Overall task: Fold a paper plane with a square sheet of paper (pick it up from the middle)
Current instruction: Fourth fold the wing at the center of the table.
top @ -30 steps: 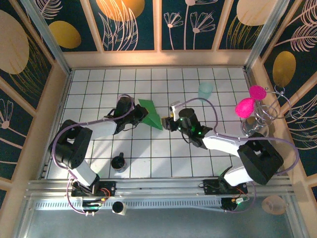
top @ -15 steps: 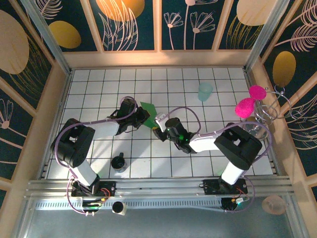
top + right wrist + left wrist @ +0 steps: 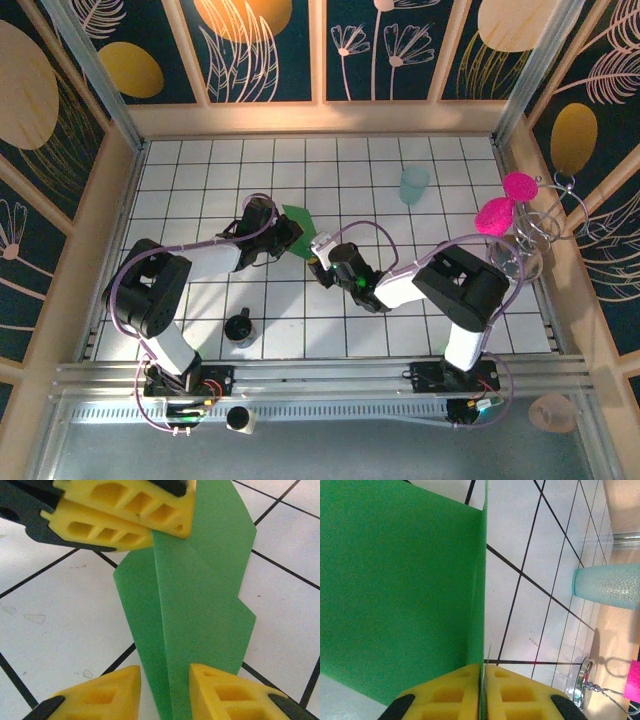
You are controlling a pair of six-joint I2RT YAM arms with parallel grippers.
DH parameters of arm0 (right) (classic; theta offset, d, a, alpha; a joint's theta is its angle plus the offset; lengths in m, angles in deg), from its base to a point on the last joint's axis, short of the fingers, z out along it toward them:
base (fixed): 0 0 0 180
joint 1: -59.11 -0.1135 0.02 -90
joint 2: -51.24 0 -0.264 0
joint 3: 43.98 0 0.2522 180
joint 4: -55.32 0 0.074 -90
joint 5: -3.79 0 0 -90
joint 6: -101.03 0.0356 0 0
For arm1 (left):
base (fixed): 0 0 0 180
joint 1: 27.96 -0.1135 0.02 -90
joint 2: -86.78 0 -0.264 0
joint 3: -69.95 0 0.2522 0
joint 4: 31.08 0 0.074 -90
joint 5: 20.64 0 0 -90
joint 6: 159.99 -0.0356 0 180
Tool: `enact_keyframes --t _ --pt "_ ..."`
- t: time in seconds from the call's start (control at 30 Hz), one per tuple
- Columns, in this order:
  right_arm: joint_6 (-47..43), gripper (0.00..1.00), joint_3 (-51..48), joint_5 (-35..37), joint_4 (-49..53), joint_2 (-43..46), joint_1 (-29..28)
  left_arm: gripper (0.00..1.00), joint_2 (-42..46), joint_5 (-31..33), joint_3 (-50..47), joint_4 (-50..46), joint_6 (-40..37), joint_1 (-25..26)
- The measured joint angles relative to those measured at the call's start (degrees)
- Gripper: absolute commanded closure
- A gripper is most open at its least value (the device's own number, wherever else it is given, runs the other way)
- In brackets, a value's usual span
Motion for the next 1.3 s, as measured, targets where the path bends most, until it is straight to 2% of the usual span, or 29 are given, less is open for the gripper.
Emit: enact_keyframes --t 0.23,0.43,0.83,0.97,1.3 --pt "-0.61 0.72 0.02 1.11 -0.94 -0.5 -0.04 0.84 0.0 -0.02 0.0 -0.04 0.0 0.17" --pt "-0.83 0.79 0.11 1.55 -0.94 -0.68 -0.22 0.76 0.0 0.07 0.22 -1.07 -0.09 0.2" --pt "-1.9 0.85 0.11 2.25 -0.94 -0.68 -0.26 0.66 -0.92 0.15 1.64 -2.82 -1.73 -1.11" --pt "-2.03 0.87 0.11 2.23 -0.96 -0.68 -0.26 0.59 -2.16 -0.85 1.77 -2.95 -2.64 -1.46" --pt "-2.14 0.96 0.11 1.2 -0.79 -0.63 -0.26 0.36 -0.52 -3.08 1.79 -4.66 -8.35 -2.93"
